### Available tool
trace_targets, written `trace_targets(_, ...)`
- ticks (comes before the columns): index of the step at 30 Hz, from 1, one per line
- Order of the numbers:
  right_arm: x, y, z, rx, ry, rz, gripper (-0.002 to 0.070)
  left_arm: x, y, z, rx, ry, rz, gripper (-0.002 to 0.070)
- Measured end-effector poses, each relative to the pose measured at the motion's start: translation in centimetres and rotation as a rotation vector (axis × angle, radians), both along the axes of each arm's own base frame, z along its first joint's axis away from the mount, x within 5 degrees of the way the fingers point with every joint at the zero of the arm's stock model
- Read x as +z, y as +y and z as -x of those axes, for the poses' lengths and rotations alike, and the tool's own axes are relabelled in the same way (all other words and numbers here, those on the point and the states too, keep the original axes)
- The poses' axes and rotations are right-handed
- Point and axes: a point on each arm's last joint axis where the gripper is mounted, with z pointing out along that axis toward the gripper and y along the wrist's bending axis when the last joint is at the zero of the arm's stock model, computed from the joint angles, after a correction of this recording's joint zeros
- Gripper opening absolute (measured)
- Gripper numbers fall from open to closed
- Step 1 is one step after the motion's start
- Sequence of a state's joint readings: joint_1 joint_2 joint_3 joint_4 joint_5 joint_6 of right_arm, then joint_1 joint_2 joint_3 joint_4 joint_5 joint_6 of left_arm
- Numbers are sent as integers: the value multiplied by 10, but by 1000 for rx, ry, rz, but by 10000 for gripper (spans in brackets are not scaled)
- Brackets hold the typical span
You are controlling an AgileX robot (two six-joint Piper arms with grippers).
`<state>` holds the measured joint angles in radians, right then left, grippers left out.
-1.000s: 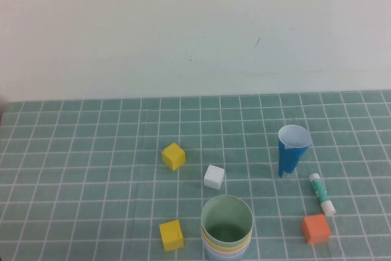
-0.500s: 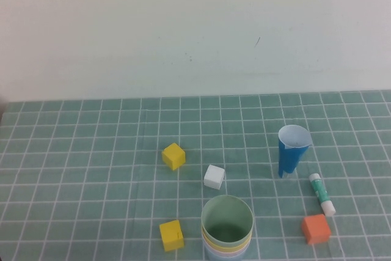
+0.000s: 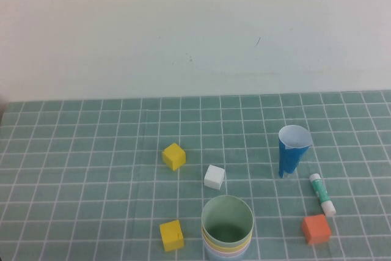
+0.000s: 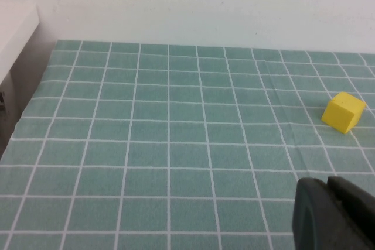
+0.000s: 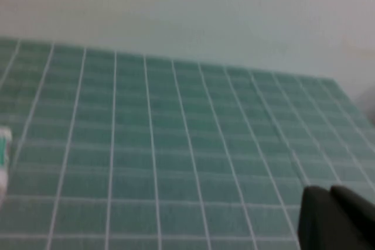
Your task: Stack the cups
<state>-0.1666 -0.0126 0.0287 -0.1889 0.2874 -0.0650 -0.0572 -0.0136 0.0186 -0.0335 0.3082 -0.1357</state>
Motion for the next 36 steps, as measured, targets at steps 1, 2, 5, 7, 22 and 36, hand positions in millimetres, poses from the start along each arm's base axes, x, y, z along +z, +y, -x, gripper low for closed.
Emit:
trace_targets(1, -3, 0, 1, -1, 42, 14, -1, 0, 0, 0, 0, 0, 0, -2)
trace_targets(2, -3, 0, 1, 5, 54, 41, -1, 0, 0, 0, 0, 0, 0, -2)
trace_targets(5, -4, 0, 2, 18, 77, 97, -1, 0, 0, 0, 0, 0, 0, -2)
trace_targets(7, -4, 0, 2, 19, 80, 113, -1, 0, 0, 0, 0, 0, 0, -2)
trace_targets(22, -4, 3, 1, 22, 64, 8, -1, 0, 0, 0, 1, 0, 2, -2)
trace_targets(36, -4, 4, 2, 24, 72, -19, -1, 0, 0, 0, 1, 0, 2, -2)
